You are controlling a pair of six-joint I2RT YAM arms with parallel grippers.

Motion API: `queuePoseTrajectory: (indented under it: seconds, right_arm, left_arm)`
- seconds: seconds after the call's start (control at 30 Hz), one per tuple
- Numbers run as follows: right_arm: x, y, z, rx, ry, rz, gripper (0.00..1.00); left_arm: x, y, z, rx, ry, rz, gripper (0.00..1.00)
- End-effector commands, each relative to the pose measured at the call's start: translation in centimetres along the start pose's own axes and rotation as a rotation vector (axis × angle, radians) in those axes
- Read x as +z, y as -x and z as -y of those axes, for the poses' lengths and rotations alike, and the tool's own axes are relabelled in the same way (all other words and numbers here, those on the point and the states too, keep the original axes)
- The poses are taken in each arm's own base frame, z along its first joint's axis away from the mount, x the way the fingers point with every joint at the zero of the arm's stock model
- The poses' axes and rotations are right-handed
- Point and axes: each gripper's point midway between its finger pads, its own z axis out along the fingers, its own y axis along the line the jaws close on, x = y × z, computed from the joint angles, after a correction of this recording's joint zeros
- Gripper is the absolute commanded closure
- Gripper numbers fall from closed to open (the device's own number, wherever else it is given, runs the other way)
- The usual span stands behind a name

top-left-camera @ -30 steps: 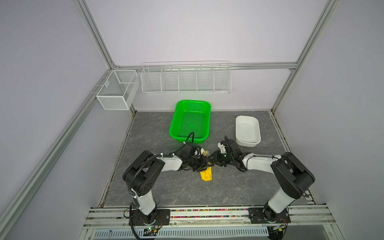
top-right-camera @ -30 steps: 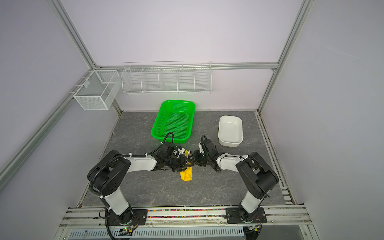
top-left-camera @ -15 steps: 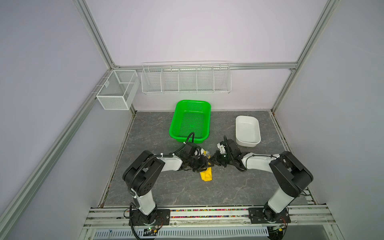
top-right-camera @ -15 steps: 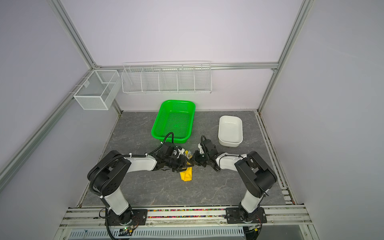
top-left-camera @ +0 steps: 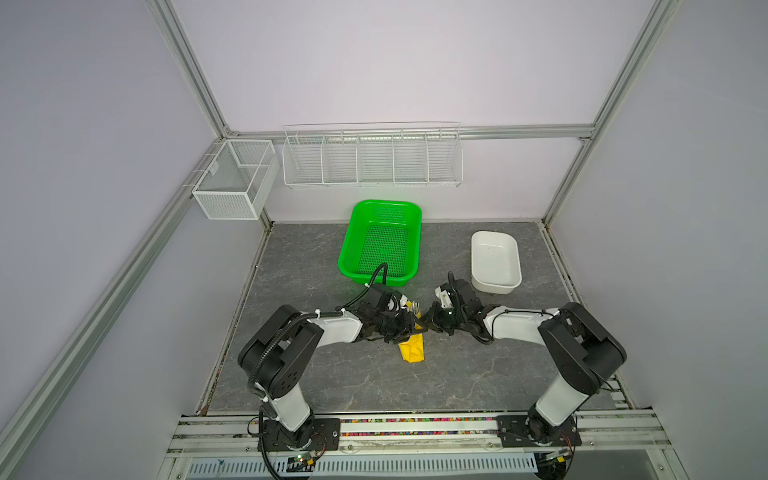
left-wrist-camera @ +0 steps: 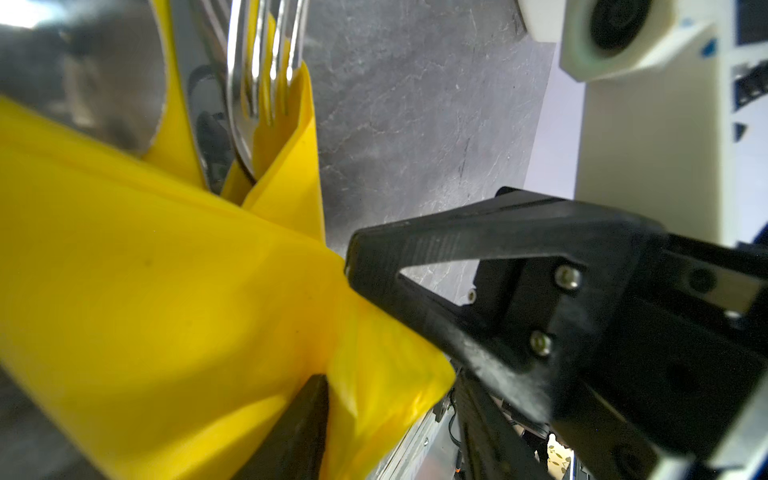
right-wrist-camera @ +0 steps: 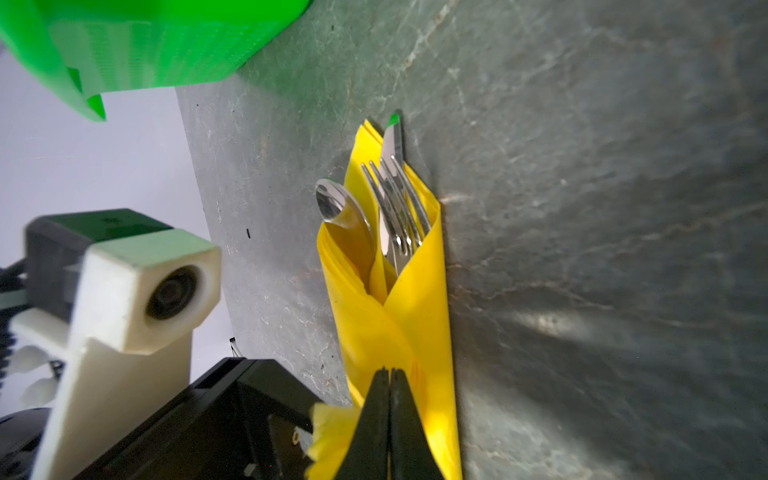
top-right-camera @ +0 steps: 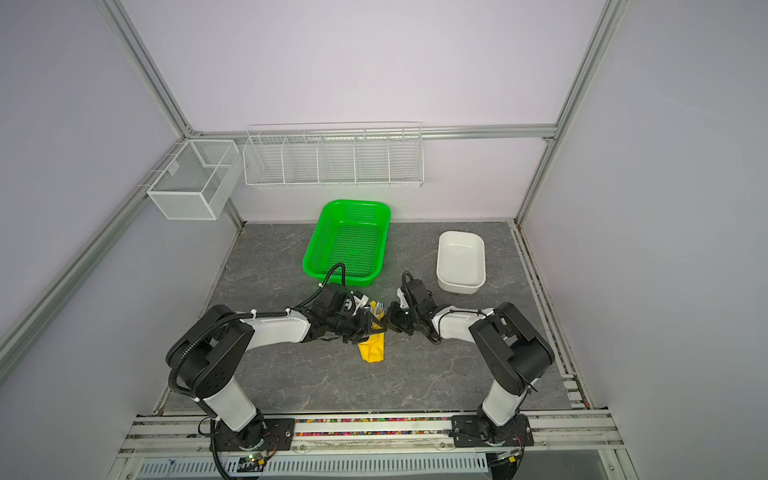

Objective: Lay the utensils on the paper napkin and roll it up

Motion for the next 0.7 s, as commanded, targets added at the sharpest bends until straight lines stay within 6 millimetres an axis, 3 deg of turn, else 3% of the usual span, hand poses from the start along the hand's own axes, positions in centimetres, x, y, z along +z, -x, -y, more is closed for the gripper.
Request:
queuePoseTrajectory:
  seconds: [0.0, 0.13, 0.3, 0.5, 0.67]
  right_arm:
    - [0.1, -1.8, 1.4, 0.03, -0.032, -0.058, 0.94]
    - [0.1, -1.8, 1.5, 0.033, -0.034, -0.056, 0.94]
    - [0.0, -1.8, 1.3, 0.034, -0.026, -0.056, 0.92]
    - [-0.9, -1.6, 0.9, 0.027, -0.026, -0.035, 0.83]
    - [-1.8, -1.5, 1.0, 0.028, -0.042, -0.01, 0.7]
  left_arm:
    - [-0.8, 1.3, 2.1, 0.072, -0.053, 0.066, 0.51]
    - [-0.8, 1.3, 1.6, 0.059, -0.045, 0.071, 0.65]
    - [-0.7, 1.2, 1.5, 0.05, -0.055, 0.071, 0.74]
    - [-0.2, 0.9, -0.2, 0.004, -0.012, 0.053, 0.77]
    - [0.1, 0.9, -0.2, 0.002, -0.031, 0.043, 0.75]
